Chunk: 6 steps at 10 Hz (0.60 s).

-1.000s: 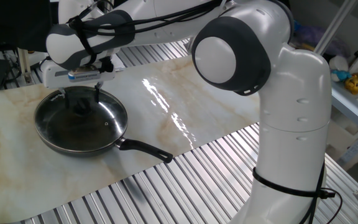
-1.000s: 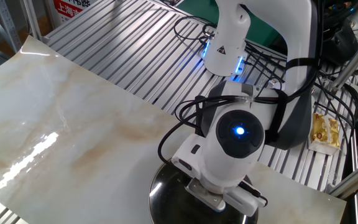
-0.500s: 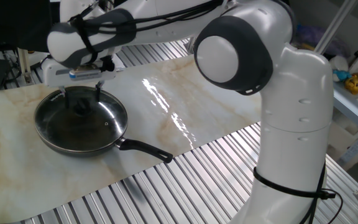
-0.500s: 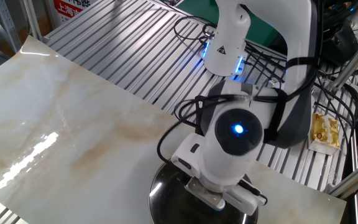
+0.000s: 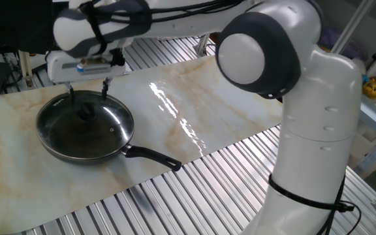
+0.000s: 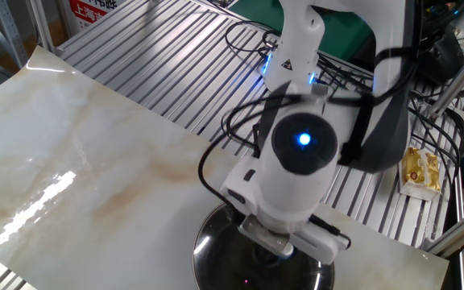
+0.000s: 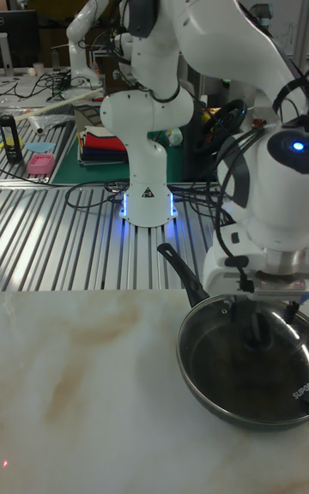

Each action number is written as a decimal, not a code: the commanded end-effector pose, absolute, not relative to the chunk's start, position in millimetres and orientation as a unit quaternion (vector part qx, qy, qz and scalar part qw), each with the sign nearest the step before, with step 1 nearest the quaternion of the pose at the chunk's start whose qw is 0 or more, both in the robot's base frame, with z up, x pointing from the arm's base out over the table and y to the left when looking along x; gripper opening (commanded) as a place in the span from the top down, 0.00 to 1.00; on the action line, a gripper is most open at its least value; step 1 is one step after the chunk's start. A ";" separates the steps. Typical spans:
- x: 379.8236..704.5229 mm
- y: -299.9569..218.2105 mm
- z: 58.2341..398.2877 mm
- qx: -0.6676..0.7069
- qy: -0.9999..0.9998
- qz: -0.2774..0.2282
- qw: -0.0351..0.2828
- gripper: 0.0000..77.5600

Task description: Cover the pot with the lid

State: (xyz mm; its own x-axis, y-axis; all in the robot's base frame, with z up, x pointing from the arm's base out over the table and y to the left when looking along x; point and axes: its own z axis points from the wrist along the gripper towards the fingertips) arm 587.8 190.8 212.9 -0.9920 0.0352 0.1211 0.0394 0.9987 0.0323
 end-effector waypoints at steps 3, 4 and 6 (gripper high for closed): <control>586.4 149.4 251.4 0.004 -0.997 -0.011 0.070 0.00; 585.8 135.0 258.9 0.013 -0.997 -0.012 0.071 0.00; 582.7 111.2 270.4 0.032 -0.997 -0.001 0.071 0.00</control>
